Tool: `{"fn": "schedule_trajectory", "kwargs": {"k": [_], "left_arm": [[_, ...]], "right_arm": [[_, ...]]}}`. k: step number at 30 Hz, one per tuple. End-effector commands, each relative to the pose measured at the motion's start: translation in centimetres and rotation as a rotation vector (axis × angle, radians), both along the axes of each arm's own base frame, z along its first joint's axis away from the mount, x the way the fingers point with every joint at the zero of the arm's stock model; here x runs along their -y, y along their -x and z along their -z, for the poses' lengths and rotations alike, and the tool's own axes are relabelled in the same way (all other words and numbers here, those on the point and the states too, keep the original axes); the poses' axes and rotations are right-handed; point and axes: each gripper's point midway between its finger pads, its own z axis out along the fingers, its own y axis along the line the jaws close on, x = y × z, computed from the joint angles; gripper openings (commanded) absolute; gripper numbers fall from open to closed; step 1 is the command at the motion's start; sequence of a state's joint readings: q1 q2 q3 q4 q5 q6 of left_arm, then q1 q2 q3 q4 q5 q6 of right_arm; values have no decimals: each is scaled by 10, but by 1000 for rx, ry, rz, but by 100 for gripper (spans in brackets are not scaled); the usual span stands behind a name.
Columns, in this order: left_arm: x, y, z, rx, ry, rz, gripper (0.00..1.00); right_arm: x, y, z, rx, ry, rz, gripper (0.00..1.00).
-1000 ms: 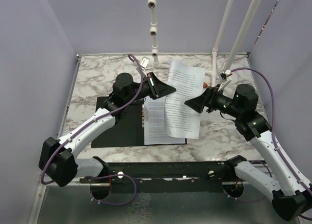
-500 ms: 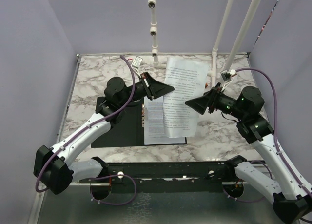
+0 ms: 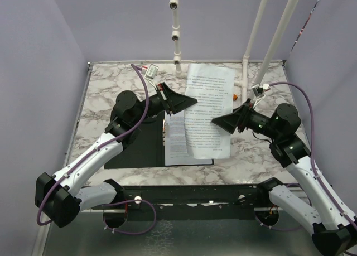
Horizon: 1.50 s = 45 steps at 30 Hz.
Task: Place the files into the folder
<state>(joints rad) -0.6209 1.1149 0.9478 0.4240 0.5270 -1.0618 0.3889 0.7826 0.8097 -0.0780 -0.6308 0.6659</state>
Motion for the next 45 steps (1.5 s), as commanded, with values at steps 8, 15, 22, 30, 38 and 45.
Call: {"fn": "schedule_trajectory", "kwargs": {"k": [8, 15, 22, 30, 38, 45], "left_arm": [[-3, 4, 9, 10, -6, 6, 0], [-3, 4, 15, 9, -15, 3, 0], [-4, 5, 12, 15, -7, 8, 0], [-3, 7, 13, 15, -4, 20, 0], [-3, 5, 18, 6, -13, 15, 9], [-6, -2, 32, -7, -67, -37, 41]], "right_arm": [[-7, 34, -41, 158, -143, -149, 67], [-6, 36, -44, 161, -145, -152, 55], [-6, 32, -38, 140, -135, -139, 46], [-8, 23, -30, 104, -99, -127, 21], [-7, 20, -28, 92, -92, -104, 1], [-1, 25, -38, 109, -89, -80, 0]]}}
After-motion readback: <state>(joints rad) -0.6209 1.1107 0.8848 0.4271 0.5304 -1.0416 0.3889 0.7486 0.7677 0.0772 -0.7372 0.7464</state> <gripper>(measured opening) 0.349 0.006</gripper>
